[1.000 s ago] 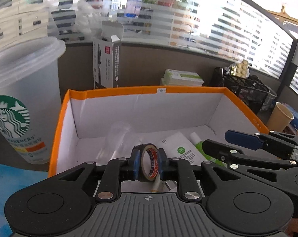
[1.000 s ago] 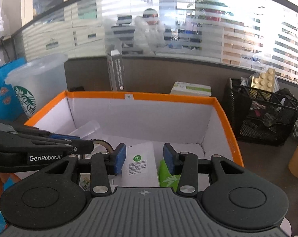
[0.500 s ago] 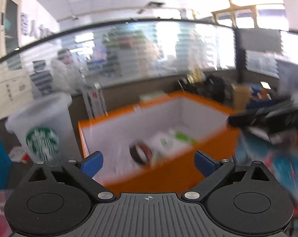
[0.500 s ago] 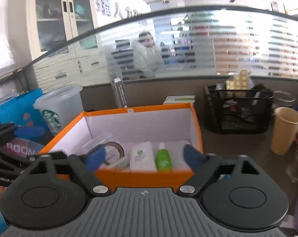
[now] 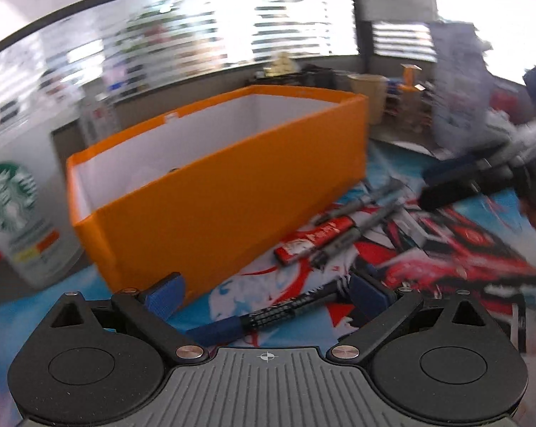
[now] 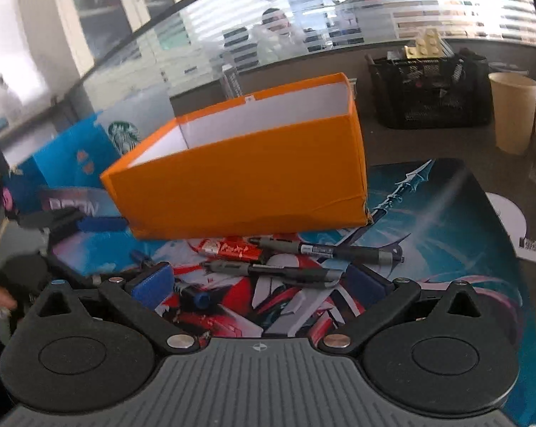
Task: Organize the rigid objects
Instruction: 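Withdraw both open tools from the box toward the pens on the mat, then grasp the black marker with the left tool while the right tool grasps a black pen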
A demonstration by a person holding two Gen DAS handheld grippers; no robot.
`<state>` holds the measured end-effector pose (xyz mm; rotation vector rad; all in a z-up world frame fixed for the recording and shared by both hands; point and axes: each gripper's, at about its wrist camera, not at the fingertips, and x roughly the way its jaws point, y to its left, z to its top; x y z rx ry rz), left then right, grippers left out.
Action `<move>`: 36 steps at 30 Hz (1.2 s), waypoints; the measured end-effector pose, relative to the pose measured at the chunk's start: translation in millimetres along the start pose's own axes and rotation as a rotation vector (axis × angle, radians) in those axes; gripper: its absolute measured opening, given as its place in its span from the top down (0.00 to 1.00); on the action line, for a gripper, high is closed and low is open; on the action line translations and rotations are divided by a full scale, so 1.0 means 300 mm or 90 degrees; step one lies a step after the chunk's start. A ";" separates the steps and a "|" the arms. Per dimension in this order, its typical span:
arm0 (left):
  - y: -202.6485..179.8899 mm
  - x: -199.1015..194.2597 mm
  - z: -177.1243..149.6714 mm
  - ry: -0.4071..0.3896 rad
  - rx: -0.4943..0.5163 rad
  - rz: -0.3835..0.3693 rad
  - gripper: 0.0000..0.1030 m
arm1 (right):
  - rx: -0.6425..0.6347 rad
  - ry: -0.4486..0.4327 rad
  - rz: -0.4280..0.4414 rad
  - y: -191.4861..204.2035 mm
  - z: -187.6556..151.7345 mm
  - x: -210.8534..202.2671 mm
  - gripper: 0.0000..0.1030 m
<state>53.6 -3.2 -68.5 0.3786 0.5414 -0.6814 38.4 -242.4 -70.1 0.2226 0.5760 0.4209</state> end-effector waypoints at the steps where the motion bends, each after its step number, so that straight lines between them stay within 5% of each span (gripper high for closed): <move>1: -0.002 0.008 -0.002 0.002 0.014 -0.012 0.03 | -0.026 -0.012 0.006 0.003 0.001 0.003 0.00; 7: -0.009 0.034 -0.016 0.024 0.053 -0.067 0.03 | -0.138 0.054 0.088 0.024 0.025 0.065 0.00; 14: -0.004 0.056 -0.011 0.025 0.059 -0.066 0.03 | -0.138 0.125 0.117 0.008 0.060 0.161 0.00; 24: -0.025 0.071 -0.012 0.040 0.065 -0.087 0.03 | -0.151 0.156 0.110 -0.004 0.045 0.183 0.00; 29: -0.040 0.046 -0.037 0.035 0.055 -0.095 0.04 | -0.215 0.135 0.061 0.048 -0.009 0.159 0.00; 31: -0.044 0.034 -0.044 0.038 0.048 -0.106 0.08 | -0.187 0.110 0.049 0.043 -0.023 0.143 0.00; 36: -0.048 0.013 -0.050 0.039 0.020 -0.140 0.37 | -0.118 0.108 0.046 0.022 -0.002 0.139 0.00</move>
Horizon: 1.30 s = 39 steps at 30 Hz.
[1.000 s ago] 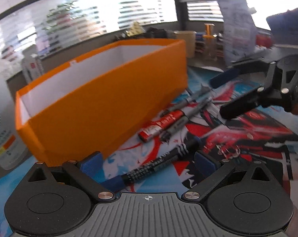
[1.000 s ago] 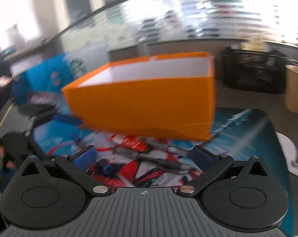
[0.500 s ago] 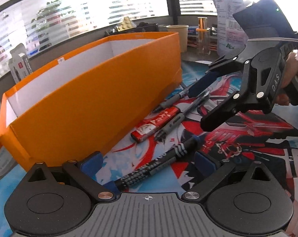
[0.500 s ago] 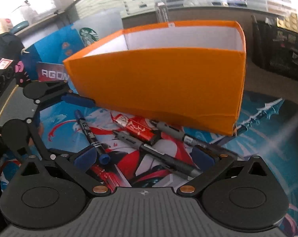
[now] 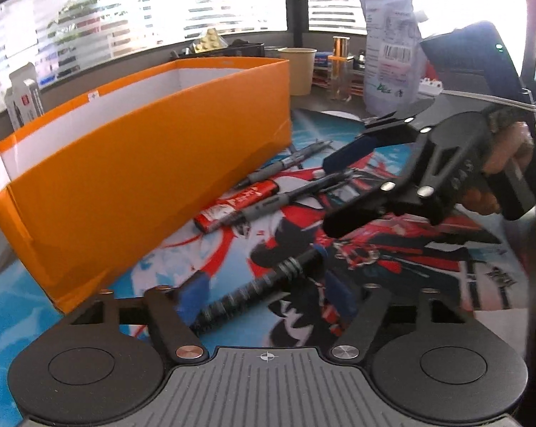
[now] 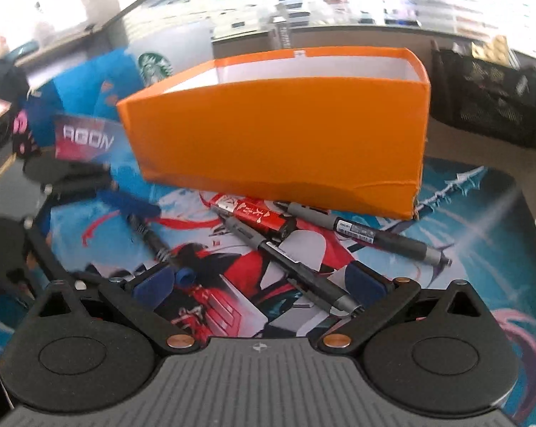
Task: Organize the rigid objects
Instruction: 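Grasp the black marker with the left tool while the right tool grasps a black pen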
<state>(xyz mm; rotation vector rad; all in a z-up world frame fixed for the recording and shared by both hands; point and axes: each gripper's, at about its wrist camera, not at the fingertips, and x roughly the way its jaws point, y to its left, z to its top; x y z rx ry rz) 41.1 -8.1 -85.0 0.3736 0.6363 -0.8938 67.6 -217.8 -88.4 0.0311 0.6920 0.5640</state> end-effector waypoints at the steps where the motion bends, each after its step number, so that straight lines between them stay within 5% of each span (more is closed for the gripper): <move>1: -0.004 -0.001 0.000 0.000 -0.001 0.000 0.38 | 0.004 0.005 -0.001 0.000 0.005 0.002 0.00; 6: -0.031 -0.016 -0.005 0.003 -0.002 0.000 0.58 | -0.047 0.029 -0.042 0.045 0.013 0.012 0.07; 8: -0.041 -0.022 -0.007 0.008 -0.007 0.009 0.61 | -0.110 0.042 -0.091 0.090 0.009 0.020 0.26; 11: -0.056 -0.032 -0.013 0.009 -0.009 0.028 0.62 | -0.118 0.053 -0.069 0.125 0.015 0.020 0.51; 15: -0.066 -0.040 -0.023 0.005 -0.004 0.043 0.61 | -0.130 0.048 -0.026 0.129 0.000 0.017 0.44; 20: -0.063 -0.036 -0.019 0.005 -0.015 0.046 0.60 | -0.178 0.080 0.005 0.167 -0.016 0.035 0.00; 26: -0.047 -0.033 -0.025 0.004 -0.039 0.058 0.45 | -0.130 0.104 0.007 0.154 0.013 0.054 0.00; 29: -0.034 -0.030 -0.022 0.008 -0.052 0.052 0.43 | -0.185 0.105 0.009 0.170 -0.011 0.048 0.00; 35: -0.036 -0.029 -0.023 0.008 -0.050 0.053 0.44 | -0.171 0.098 -0.004 0.142 -0.025 0.025 0.00; 36: -0.036 -0.029 -0.022 0.008 -0.048 0.053 0.46 | -0.165 0.093 -0.010 0.135 -0.024 0.020 0.03; 39: -0.039 -0.030 -0.021 0.006 -0.047 0.045 0.54 | -0.151 0.083 -0.028 0.115 -0.010 0.000 0.31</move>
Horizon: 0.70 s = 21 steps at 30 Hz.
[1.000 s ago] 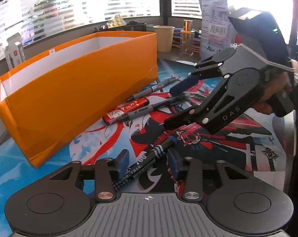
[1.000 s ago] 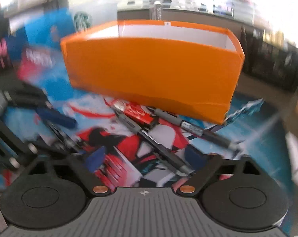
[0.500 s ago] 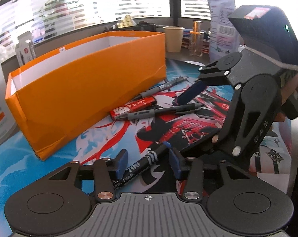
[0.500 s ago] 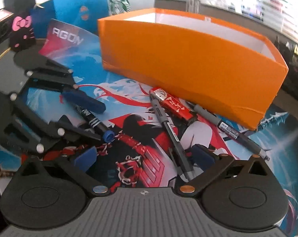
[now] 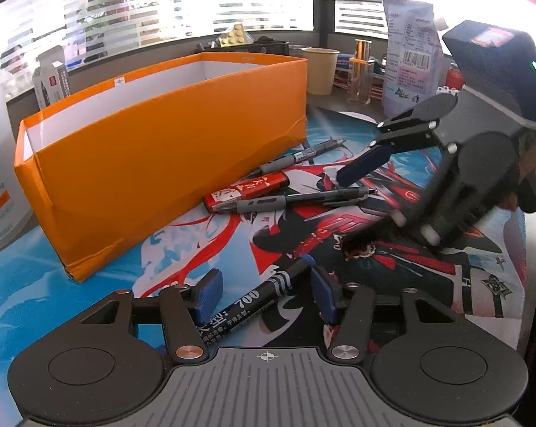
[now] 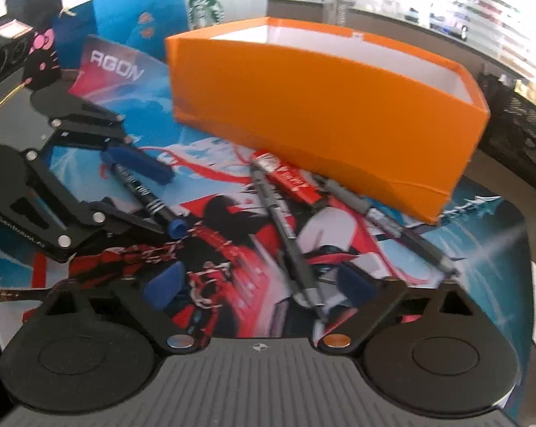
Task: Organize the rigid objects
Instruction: 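Grasp the black marker with the left tool while the right tool grasps a black pen, then lift the marker with the left tool while the right tool carries the pen over the box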
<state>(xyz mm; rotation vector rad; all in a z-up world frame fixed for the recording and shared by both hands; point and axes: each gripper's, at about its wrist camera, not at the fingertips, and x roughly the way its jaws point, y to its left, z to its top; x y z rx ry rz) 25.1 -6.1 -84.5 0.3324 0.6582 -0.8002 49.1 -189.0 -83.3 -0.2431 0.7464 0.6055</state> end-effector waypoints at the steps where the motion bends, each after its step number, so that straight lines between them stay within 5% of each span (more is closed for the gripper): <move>1: -0.004 -0.001 -0.001 -0.002 0.004 -0.006 0.57 | 0.010 0.002 -0.010 -0.009 0.005 -0.004 0.44; 2: -0.010 -0.004 -0.002 -0.003 0.008 -0.009 0.63 | 0.019 0.002 -0.022 -0.018 0.010 -0.008 0.61; 4: -0.027 -0.007 -0.002 -0.005 0.020 -0.015 0.74 | 0.034 0.001 -0.038 -0.030 0.014 -0.012 0.78; 6: -0.050 -0.011 -0.005 -0.005 0.036 -0.014 0.89 | 0.031 -0.001 -0.049 -0.020 0.013 -0.010 0.79; 12: -0.127 -0.020 -0.010 -0.009 0.085 0.049 0.89 | -0.050 -0.014 -0.124 0.079 0.001 -0.007 0.80; 21: -0.075 -0.047 -0.010 -0.004 0.006 0.056 0.89 | -0.031 -0.033 -0.117 0.101 0.008 -0.033 0.83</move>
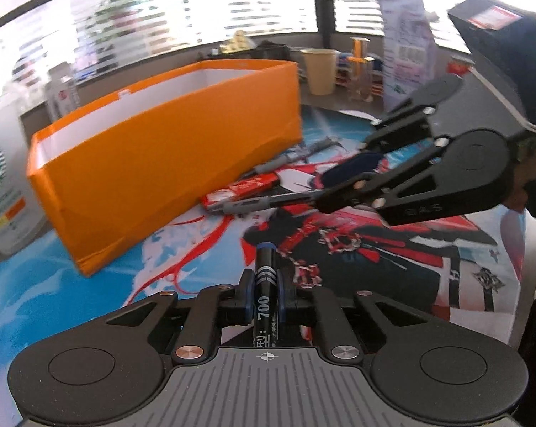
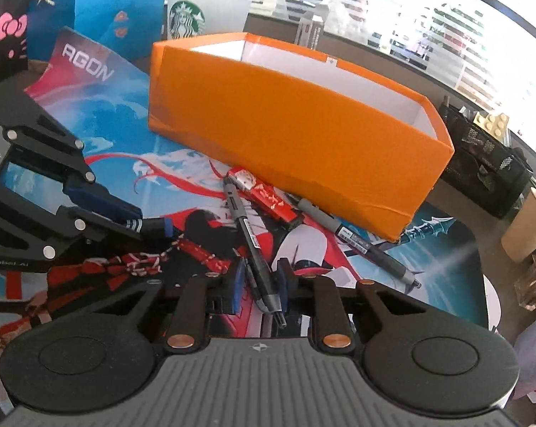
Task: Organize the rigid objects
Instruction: 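Lift the marker with the left tool while the right tool carries the pen over the box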
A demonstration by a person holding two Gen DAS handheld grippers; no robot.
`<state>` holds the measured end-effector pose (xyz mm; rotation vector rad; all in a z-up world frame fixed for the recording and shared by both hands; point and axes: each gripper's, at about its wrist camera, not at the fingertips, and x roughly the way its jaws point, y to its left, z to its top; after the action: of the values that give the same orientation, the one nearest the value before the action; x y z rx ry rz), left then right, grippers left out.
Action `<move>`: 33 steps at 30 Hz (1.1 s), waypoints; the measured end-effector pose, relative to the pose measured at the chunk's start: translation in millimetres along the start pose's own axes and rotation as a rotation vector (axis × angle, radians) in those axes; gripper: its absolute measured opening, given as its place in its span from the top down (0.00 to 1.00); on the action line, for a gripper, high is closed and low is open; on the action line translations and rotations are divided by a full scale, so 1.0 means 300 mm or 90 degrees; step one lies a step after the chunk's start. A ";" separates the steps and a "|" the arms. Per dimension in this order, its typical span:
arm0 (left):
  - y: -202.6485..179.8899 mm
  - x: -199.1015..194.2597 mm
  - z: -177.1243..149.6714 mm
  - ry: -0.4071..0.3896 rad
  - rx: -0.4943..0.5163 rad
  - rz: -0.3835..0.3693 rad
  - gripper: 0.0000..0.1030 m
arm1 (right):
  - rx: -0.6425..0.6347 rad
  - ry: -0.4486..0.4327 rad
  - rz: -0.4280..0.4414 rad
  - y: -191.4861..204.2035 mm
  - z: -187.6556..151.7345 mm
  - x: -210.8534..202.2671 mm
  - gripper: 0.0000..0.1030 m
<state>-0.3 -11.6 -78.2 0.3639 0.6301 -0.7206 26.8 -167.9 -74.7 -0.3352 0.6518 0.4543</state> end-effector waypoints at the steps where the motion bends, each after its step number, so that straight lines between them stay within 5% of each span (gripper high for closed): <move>1: 0.007 -0.009 0.000 -0.003 -0.008 -0.001 0.89 | 0.008 -0.005 0.007 -0.003 0.003 -0.010 0.83; 25: 0.074 -0.073 -0.013 -0.016 -0.080 0.034 0.89 | -0.011 0.031 0.083 0.032 0.056 0.076 0.87; 33: 0.123 -0.100 0.009 -0.029 -0.114 0.054 0.89 | 0.105 -0.004 0.135 -0.008 0.040 0.012 0.88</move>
<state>9.3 27.8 -53.3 0.2060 0.6268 -0.5856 36.5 -163.6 -67.6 -0.1075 0.7167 0.6000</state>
